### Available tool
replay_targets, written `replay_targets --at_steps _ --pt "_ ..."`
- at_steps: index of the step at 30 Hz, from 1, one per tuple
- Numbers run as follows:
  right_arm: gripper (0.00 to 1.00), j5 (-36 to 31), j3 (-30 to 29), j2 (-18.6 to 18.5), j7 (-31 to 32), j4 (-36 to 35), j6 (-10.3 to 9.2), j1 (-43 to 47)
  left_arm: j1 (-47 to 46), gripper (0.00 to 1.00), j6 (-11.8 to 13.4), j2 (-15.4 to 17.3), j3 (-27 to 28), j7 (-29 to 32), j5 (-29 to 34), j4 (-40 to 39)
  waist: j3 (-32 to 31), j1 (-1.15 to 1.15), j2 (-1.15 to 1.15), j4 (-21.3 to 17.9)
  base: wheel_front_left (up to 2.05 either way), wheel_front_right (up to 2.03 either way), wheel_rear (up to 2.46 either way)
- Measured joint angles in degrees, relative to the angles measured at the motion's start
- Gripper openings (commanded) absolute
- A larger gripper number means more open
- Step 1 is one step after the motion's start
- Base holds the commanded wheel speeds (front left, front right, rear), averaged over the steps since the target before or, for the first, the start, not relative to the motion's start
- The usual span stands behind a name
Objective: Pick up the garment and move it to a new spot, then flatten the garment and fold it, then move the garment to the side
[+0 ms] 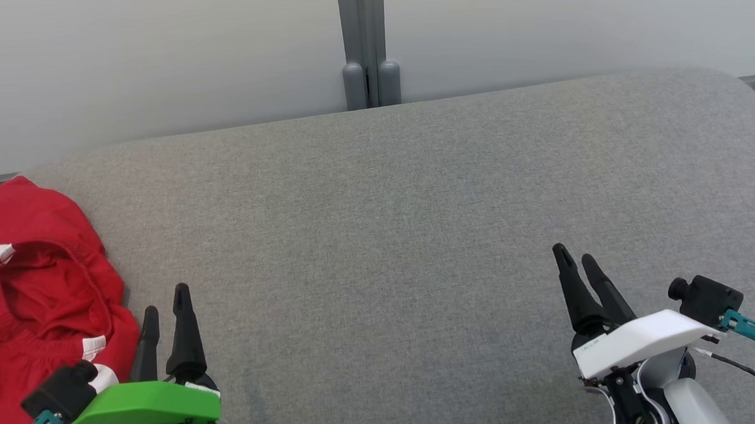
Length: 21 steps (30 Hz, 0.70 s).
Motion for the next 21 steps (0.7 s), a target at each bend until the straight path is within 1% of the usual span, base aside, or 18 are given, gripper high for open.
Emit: replay_targets --at_steps 3,4,21 --pt "1.00 -1.92 0.30 -0.02 -0.57 -0.20 0.00 0.02 0.43 1.00 -0.02 0.00 -0.12 -0.52 1.52 0.05 -0.08 0.00 0.00 -0.03 0.00 0.00 0.00" --pt "1.00 -3.30 0.44 -0.03 -0.88 -0.34 0.00 0.03 0.57 1.00 -0.07 0.00 -0.13 -0.81 3.05 0.03 -0.12 0.00 0.00 -0.06 0.00 0.00 0.00" --pt "1.00 -12.49 1.13 -0.10 -3.61 -1.09 0.01 0.30 1.61 1.00 -0.16 0.01 -2.07 -3.56 12.58 -0.94 -0.28 0.00 0.00 -0.07 0.00 0.00 0.00"
